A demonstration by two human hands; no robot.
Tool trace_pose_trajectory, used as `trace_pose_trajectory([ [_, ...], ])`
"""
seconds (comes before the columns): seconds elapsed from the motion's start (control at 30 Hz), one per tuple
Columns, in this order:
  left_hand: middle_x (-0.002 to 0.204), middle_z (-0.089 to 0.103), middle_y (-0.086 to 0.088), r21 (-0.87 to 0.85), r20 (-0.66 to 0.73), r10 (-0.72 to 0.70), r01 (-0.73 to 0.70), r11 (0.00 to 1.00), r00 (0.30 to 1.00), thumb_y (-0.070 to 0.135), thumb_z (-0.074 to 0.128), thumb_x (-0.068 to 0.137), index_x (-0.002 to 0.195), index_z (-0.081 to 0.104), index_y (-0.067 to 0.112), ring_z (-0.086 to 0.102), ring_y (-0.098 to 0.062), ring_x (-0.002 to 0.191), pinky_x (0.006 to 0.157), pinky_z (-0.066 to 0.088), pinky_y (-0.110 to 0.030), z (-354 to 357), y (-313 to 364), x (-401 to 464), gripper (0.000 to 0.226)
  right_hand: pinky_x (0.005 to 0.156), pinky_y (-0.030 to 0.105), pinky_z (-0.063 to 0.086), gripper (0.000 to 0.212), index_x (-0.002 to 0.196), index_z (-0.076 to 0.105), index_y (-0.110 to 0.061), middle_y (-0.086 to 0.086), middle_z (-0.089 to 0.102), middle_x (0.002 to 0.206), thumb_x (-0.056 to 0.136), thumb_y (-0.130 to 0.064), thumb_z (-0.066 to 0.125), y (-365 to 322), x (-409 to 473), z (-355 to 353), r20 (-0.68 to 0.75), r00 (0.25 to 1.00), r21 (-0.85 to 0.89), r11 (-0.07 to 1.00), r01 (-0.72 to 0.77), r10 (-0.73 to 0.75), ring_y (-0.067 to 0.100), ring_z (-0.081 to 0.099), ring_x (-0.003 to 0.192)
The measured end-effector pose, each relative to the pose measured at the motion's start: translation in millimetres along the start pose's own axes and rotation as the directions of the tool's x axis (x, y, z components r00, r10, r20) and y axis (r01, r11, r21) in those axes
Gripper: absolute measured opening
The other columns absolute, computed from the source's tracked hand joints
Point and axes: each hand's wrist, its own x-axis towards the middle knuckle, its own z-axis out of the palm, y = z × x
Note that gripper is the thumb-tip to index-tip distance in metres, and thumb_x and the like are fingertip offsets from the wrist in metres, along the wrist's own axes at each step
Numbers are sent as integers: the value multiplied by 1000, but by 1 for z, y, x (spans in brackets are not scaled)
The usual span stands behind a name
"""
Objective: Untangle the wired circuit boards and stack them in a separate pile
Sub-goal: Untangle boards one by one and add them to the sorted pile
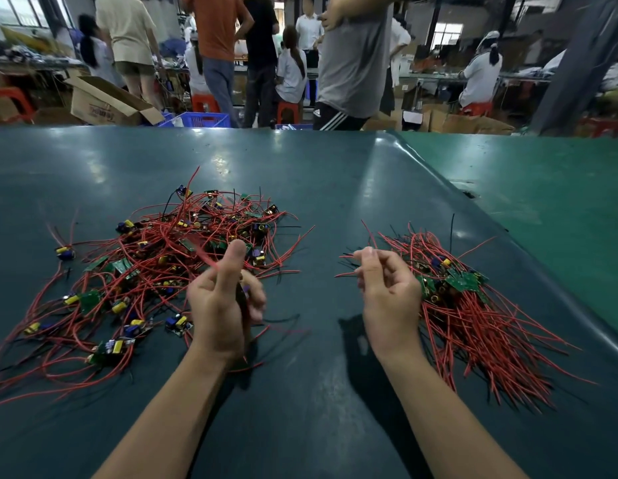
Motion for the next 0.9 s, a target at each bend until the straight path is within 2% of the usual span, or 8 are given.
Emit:
trace_pose_trajectory([
  [0.07, 40, 43, -6, -58, 260, -330, 356, 933, 908, 74, 78, 54, 59, 48, 14, 29, -8, 19, 33, 27, -8, 4, 4, -2, 67, 51, 19, 40, 25, 78, 74, -14, -5, 57, 60, 95, -27, 61, -4, -4, 2, 213, 965, 129, 975, -183, 153, 5, 49, 53],
  [0.13, 46, 45, -13, 195, 324, -425, 380, 904, 845, 79, 66, 57, 63, 56, 18, 28, -7, 20, 30, 21, -6, 9, -5, -8, 62, 41, 15, 31, 34, 78, 76, -12, -2, 54, 57, 86, -42, 62, -7, -8, 3, 473, 830, 116, 913, -390, 295, 5, 43, 44],
  [0.2, 48, 47, -14, 321, 301, -424, 328, 888, 854, 65, 57, 70, 62, 64, 18, 31, -9, 23, 29, 17, -10, 17, -10, -16, 48, 38, 15, 27, 40, 84, 75, -7, 0, 55, 56, 79, -45, 64, -6, -12, 4, 608, 729, 73, 892, -447, 316, 4, 39, 40],
  [0.3, 44, 45, -10, 255, 197, -360, 307, 917, 912, 51, 55, 80, 68, 57, 9, 29, -9, 22, 29, 18, -9, 21, -16, -16, 44, 37, 16, 32, 33, 98, 72, -5, 3, 63, 63, 76, -30, 69, -7, -11, 3, 618, 728, 149, 865, -478, 296, 6, 44, 42],
  [0.4, 49, 45, -8, 239, 106, -306, 274, 931, 946, 50, 54, 83, 68, 55, 9, 30, -10, 26, 31, 21, -11, 20, -20, -12, 43, 41, 18, 42, 22, 90, 69, -5, 4, 64, 65, 72, -19, 73, -6, -8, 3, 577, 751, 236, 815, -529, 321, 10, 53, 49],
  [0.47, 53, 44, -8, 261, 151, -339, 293, 920, 929, 51, 57, 81, 66, 59, 11, 31, -11, 29, 32, 24, -13, 20, -20, -12, 43, 42, 17, 43, 5, 80, 70, -7, 3, 62, 62, 80, -12, 72, -4, -6, 4, 526, 776, 215, 829, -517, 348, 9, 54, 49],
  [0.67, 65, 57, -3, 230, 322, -481, 426, 875, 815, 38, 66, 76, 86, 71, 7, 44, -9, 36, 29, 25, -13, 12, -13, -10, 32, 41, 18, 43, 11, 75, 70, -7, 4, 62, 61, 84, -12, 72, -3, -1, 2, 411, 805, 319, 759, -567, 429, 9, 54, 48],
  [0.9, 58, 61, -3, 368, 244, -393, 291, 883, 887, 33, 78, 69, 73, 68, 13, 48, -11, 39, 36, 35, -17, 15, -21, -15, 23, 36, 16, 34, 19, 65, 73, -10, 1, 58, 55, 78, -23, 75, 3, -5, 1, 477, 710, 66, 785, -616, 517, 5, 46, 40],
])
